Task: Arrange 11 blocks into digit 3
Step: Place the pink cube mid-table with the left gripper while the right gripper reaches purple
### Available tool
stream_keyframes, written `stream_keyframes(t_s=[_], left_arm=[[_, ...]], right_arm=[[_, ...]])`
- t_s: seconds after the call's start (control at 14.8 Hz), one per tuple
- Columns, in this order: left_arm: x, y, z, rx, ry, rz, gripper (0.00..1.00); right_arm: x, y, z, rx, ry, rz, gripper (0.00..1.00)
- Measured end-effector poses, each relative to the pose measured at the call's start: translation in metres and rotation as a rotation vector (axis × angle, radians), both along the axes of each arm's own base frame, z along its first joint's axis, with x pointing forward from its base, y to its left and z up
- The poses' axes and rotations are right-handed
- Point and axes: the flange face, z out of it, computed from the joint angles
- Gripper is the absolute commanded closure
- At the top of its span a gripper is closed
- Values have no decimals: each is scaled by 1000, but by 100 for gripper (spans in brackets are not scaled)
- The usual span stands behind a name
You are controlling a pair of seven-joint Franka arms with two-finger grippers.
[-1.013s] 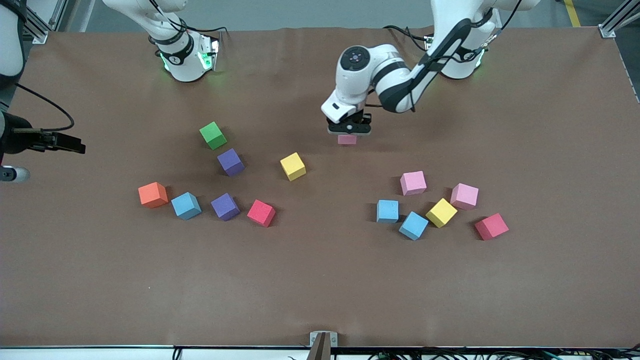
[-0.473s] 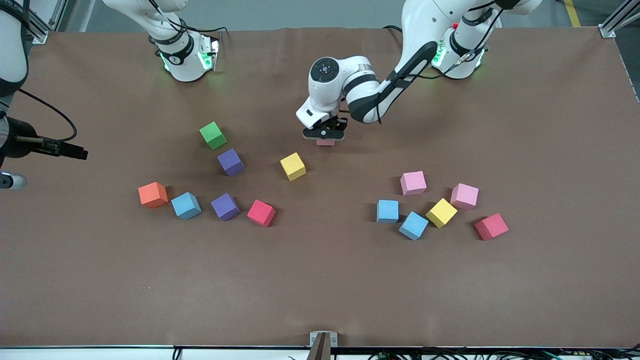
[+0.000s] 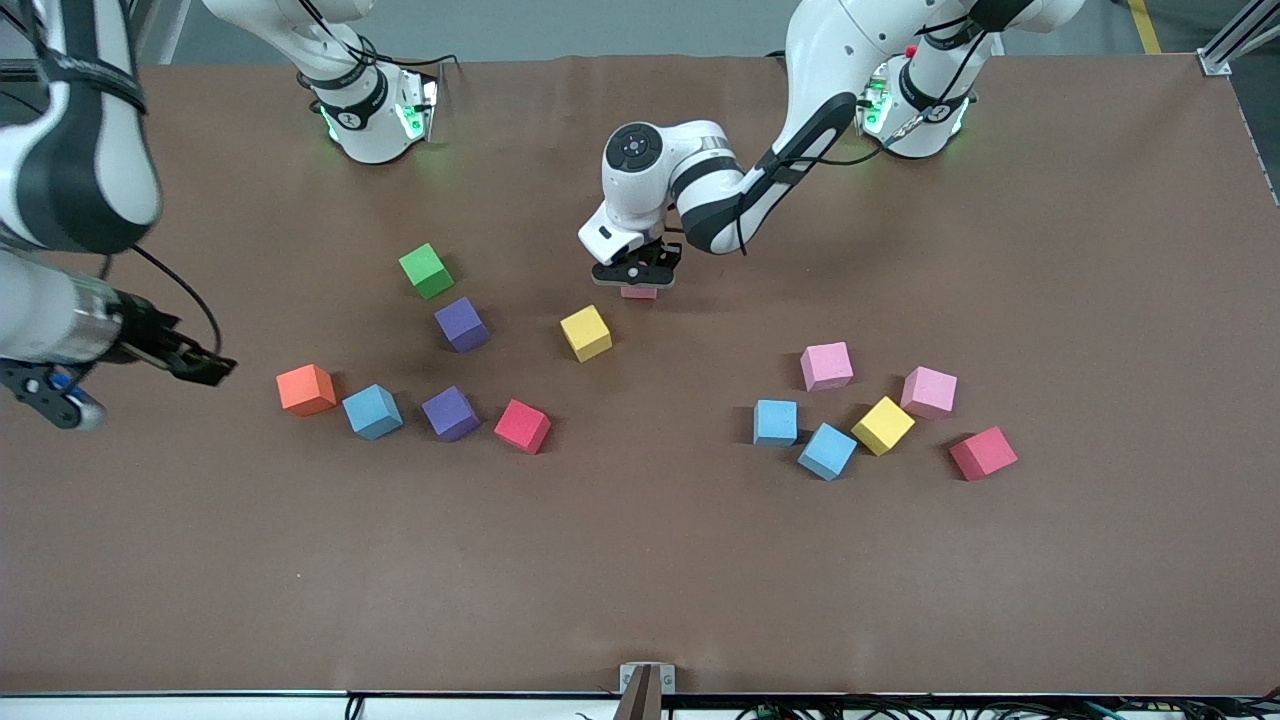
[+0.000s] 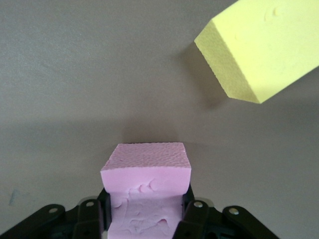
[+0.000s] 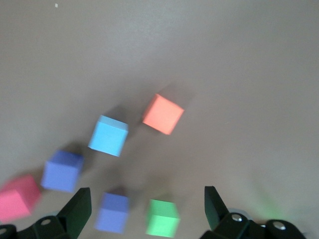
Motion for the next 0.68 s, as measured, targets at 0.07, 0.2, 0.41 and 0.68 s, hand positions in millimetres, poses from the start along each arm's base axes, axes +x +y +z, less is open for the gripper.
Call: stream_keyframes(t_s=[0.07,0.2,0.41,0.68], left_arm=[[1,0,0,0,-1,1,3],[2,-1,1,-3,-2,2,0],[7,-2,6,-11,-9,8,0],[20,2,17,29,-12,26,0]], right_arm=[[6,26,-15,-8,-11,-59,0],[16,69,-47,25,-35,-153,0],[21,86,-80,57,-68,-209,0],[16,103,-109,70,-133,-240,0]])
